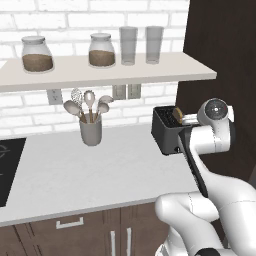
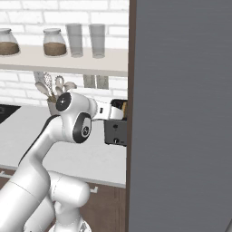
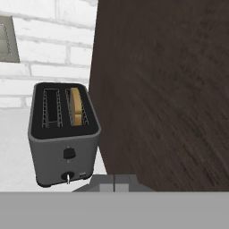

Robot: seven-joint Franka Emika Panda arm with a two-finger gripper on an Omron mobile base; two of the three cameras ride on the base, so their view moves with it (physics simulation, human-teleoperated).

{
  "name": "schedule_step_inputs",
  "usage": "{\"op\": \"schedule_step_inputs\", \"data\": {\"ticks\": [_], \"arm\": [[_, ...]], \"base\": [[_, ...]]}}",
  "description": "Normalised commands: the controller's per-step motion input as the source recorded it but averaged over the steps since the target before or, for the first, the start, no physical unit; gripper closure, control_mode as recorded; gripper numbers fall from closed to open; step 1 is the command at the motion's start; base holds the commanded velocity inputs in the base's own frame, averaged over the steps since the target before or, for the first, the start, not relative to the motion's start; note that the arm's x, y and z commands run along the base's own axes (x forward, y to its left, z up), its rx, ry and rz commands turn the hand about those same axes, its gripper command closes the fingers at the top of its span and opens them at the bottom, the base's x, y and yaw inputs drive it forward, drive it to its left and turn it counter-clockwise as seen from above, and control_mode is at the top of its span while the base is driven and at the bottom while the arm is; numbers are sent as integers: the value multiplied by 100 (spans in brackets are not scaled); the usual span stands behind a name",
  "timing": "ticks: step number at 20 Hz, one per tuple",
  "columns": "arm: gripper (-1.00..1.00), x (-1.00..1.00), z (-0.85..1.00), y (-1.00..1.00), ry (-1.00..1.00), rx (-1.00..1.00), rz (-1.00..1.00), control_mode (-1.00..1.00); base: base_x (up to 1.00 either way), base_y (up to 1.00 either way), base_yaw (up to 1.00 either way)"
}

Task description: Start the toaster. Once the lever pops up, take the bread to the plate on the dining counter.

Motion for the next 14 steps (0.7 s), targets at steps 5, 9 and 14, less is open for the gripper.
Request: {"op": "schedule_step_inputs", "data": {"ticks": [5, 9, 14], "arm": [[100, 0, 0, 0, 0, 0, 0, -100], [100, 0, 0, 0, 0, 0, 0, -100], [100, 0, 0, 0, 0, 0, 0, -100]], "base": [[0, 0, 0], [0, 0, 0], [0, 0, 0]]}}
